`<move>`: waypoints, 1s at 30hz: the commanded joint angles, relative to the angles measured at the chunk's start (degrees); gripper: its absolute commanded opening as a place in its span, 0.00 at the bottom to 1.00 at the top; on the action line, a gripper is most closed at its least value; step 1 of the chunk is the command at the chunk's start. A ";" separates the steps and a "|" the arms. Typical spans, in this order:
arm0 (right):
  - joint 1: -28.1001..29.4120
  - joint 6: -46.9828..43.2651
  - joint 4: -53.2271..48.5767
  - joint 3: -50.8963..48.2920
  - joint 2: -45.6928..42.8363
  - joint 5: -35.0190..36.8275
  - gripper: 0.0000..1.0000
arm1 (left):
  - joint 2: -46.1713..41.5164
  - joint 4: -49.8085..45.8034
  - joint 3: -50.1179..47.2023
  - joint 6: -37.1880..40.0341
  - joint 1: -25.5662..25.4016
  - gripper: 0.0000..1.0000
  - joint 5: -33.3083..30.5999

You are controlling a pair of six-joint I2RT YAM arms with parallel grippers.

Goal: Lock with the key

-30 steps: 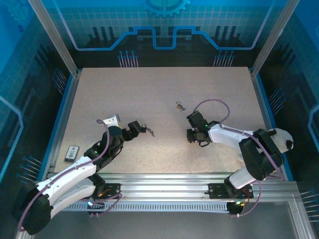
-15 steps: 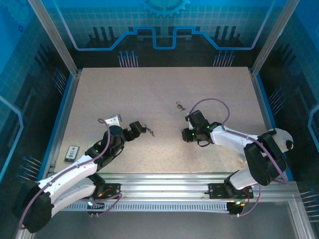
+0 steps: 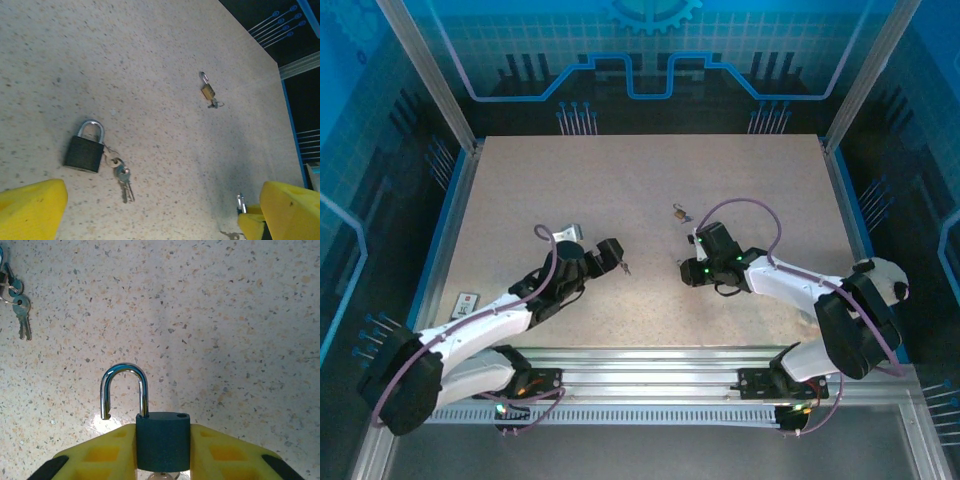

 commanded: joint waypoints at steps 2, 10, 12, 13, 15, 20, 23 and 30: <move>0.85 -0.63 1.10 -0.73 -1.81 -1.63 0.27 | 3.56 3.92 3.49 -3.35 -0.83 0.99 3.47; 0.95 -0.31 2.12 -1.11 -2.17 -3.52 0.27 | 10.34 7.42 7.01 -6.78 -2.56 0.96 7.03; 0.98 -0.31 2.20 -1.19 -2.22 -3.79 0.27 | 12.06 8.50 7.72 -7.50 -3.12 0.95 7.90; 0.99 -0.31 2.31 -1.26 -2.32 -3.90 0.27 | 12.93 9.04 8.00 -8.01 -3.31 0.94 8.26; 0.99 -0.25 2.38 -1.41 -2.56 -4.19 0.27 | 14.47 9.99 8.69 -8.78 -3.73 0.93 9.03; 0.97 -0.09 2.88 -1.79 -3.19 -4.89 0.27 | 18.85 12.09 10.39 -10.68 -4.95 0.89 11.12; 0.99 -0.14 3.00 -1.88 -3.44 -5.20 0.27 | 21.19 13.79 10.76 -12.09 -5.45 0.85 12.30; 0.97 0.13 3.59 -2.23 -3.80 -6.20 0.27 | 25.19 17.28 11.84 -14.64 -6.03 0.76 14.71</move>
